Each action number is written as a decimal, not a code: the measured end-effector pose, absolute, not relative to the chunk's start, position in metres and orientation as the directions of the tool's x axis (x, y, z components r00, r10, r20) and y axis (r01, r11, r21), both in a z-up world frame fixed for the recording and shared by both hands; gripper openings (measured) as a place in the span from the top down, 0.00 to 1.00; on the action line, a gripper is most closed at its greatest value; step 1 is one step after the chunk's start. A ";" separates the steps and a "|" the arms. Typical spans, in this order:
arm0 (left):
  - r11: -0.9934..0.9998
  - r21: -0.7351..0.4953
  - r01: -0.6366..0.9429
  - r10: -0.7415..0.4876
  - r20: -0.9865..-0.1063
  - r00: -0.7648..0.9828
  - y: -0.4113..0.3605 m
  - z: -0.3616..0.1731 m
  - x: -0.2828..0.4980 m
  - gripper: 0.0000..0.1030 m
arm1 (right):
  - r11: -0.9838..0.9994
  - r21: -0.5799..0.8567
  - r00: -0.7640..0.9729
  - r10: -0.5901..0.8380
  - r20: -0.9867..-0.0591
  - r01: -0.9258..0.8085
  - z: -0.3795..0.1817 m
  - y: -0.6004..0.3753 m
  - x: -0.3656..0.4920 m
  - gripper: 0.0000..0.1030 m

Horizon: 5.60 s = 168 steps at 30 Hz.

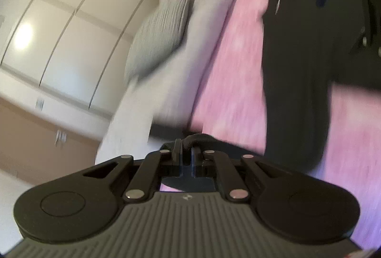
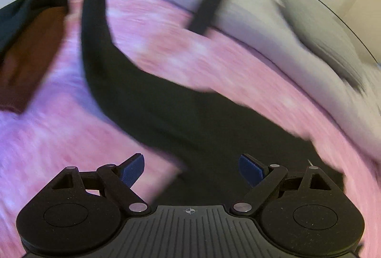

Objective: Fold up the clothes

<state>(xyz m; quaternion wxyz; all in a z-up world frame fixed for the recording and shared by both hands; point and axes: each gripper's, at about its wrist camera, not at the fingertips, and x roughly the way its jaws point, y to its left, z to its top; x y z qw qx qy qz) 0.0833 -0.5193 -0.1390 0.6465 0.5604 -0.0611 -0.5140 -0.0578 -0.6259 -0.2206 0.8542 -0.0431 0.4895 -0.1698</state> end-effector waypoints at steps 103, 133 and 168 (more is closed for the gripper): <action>0.407 0.150 0.901 -0.541 -0.755 0.370 -0.611 -0.319 0.021 0.94 | 0.991 -0.007 0.595 -0.088 -0.799 0.137 -0.258 -0.791 0.033 0.37; -0.144 0.276 0.950 -0.634 -0.763 0.125 -0.750 -0.253 -0.180 0.22 | 0.093 0.065 0.110 -0.651 -0.751 0.994 -0.210 -0.944 -0.513 0.29; 0.068 0.341 0.938 -0.531 -0.784 0.323 -0.747 -0.243 -0.146 0.22 | 0.811 -0.036 0.722 -0.539 -0.435 0.584 -0.169 -0.884 -0.296 0.93</action>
